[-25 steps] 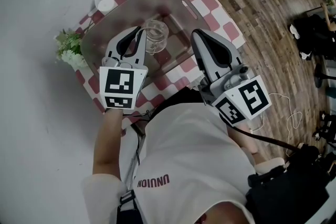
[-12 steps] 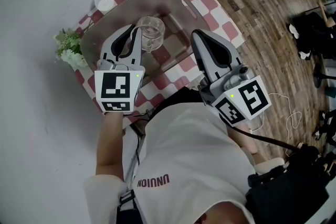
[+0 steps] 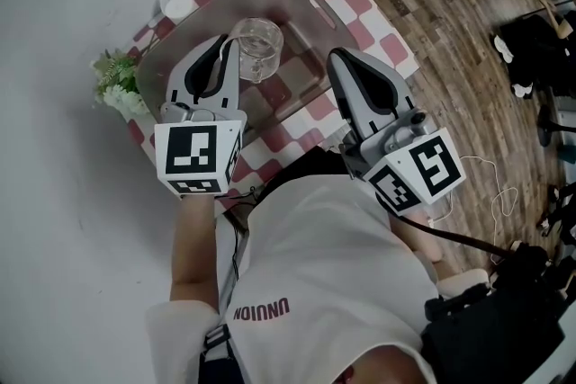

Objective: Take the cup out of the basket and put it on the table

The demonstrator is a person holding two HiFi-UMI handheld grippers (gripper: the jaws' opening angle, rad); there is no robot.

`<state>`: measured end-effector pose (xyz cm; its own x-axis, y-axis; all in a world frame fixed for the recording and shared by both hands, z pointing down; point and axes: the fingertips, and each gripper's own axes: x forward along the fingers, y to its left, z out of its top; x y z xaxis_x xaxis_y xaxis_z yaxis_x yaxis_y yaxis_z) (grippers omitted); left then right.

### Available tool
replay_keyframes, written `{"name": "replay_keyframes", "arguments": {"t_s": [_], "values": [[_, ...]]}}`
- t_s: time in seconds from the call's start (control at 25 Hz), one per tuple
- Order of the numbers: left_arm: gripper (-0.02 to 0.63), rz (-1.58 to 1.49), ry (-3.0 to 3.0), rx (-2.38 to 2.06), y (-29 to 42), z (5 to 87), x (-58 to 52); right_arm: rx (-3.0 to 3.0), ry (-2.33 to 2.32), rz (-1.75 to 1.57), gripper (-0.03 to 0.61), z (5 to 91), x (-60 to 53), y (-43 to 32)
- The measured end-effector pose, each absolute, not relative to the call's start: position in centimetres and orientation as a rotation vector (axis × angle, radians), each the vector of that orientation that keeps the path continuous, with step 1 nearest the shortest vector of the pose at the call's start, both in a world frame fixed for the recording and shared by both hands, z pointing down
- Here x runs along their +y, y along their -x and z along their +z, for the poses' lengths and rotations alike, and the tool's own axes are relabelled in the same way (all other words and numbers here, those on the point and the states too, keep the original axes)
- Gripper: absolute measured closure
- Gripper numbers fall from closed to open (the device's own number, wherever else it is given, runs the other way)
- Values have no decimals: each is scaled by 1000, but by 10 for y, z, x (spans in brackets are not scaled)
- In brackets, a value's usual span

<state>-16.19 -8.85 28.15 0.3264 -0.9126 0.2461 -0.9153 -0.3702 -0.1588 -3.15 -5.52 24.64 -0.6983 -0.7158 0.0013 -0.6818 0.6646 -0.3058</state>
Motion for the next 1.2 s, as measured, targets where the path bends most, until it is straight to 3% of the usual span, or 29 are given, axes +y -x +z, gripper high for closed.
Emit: {"name": "replay_keyframes", "arguments": {"t_s": [1.2], "values": [[580,247,-2645,-1685,121,240,-94,2652,1335,-425,561,245,-63,-4]]}}
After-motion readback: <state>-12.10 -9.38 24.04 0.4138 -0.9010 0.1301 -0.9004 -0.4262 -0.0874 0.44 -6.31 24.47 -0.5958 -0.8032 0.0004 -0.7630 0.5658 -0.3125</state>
